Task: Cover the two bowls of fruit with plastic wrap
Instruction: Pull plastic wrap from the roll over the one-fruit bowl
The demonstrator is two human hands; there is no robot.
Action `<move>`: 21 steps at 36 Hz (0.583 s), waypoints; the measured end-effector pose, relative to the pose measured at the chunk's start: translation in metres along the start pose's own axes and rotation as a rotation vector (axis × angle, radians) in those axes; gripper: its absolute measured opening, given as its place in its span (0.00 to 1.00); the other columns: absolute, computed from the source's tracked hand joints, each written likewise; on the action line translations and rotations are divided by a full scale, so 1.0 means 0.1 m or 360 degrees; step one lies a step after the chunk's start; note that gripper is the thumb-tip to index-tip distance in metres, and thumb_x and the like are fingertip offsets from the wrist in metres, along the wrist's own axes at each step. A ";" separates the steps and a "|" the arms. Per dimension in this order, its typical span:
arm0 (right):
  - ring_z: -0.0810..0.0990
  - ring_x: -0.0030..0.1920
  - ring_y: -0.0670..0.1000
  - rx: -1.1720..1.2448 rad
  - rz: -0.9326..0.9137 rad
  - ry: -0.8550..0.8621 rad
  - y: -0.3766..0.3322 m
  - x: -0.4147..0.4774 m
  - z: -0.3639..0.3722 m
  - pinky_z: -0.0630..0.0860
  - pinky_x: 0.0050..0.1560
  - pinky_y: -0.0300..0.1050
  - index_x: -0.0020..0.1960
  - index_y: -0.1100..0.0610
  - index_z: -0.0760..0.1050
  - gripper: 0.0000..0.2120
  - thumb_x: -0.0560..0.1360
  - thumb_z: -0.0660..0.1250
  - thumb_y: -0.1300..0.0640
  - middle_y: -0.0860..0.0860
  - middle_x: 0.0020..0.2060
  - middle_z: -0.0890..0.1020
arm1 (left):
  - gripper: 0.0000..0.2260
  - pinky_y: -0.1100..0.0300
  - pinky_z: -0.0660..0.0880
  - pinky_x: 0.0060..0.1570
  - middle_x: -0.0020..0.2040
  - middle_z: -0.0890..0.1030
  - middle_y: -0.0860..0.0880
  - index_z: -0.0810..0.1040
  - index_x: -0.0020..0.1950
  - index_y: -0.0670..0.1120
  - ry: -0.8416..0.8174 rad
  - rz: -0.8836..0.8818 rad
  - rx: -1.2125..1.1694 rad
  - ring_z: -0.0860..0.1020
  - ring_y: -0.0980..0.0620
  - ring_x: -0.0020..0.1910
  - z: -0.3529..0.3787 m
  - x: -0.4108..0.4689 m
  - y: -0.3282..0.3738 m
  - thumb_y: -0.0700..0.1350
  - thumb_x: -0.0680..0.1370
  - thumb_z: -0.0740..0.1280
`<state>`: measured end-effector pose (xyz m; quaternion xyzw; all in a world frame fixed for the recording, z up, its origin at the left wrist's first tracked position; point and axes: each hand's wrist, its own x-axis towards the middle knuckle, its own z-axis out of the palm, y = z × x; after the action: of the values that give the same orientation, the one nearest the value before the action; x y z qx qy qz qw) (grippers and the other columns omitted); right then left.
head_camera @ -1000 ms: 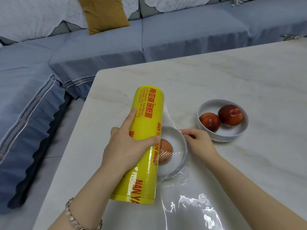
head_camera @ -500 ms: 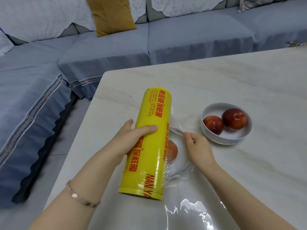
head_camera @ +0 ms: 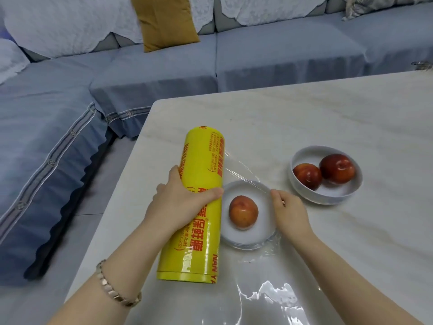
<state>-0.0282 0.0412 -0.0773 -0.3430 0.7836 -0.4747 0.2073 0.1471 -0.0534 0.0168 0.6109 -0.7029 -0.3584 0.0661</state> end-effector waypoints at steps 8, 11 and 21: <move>0.59 0.29 0.49 -0.0017 -0.0052 -0.0019 0.00 -0.02 0.00 0.61 0.28 0.35 0.29 0.56 0.59 0.19 0.78 0.56 0.61 0.50 0.25 0.62 | 0.31 0.51 0.77 0.49 0.57 0.77 0.46 0.55 0.71 0.57 -0.0231 -0.0076 -0.0503 0.79 0.45 0.49 -0.05 0.01 0.01 0.59 0.73 0.67; 0.59 0.28 0.48 -0.0052 -0.0051 -0.0029 0.00 -0.02 -0.01 0.61 0.27 0.35 0.29 0.54 0.58 0.19 0.78 0.55 0.60 0.49 0.24 0.61 | 0.31 0.53 0.78 0.41 0.49 0.81 0.45 0.58 0.69 0.55 -0.0372 -0.0237 -0.0900 0.81 0.46 0.43 -0.11 0.12 -0.05 0.50 0.72 0.71; 0.60 0.28 0.47 -0.0116 -0.0034 -0.0031 0.00 -0.02 -0.01 0.59 0.27 0.38 0.30 0.57 0.62 0.18 0.79 0.55 0.60 0.50 0.24 0.62 | 0.45 0.49 0.80 0.43 0.61 0.78 0.49 0.55 0.74 0.61 -0.0390 -0.0048 -0.0947 0.82 0.45 0.49 -0.06 0.19 -0.22 0.48 0.64 0.78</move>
<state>-0.0276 0.0429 -0.0769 -0.3633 0.7946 -0.4447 0.1972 0.1635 -0.0728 0.0014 0.5274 -0.5610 -0.6199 0.1514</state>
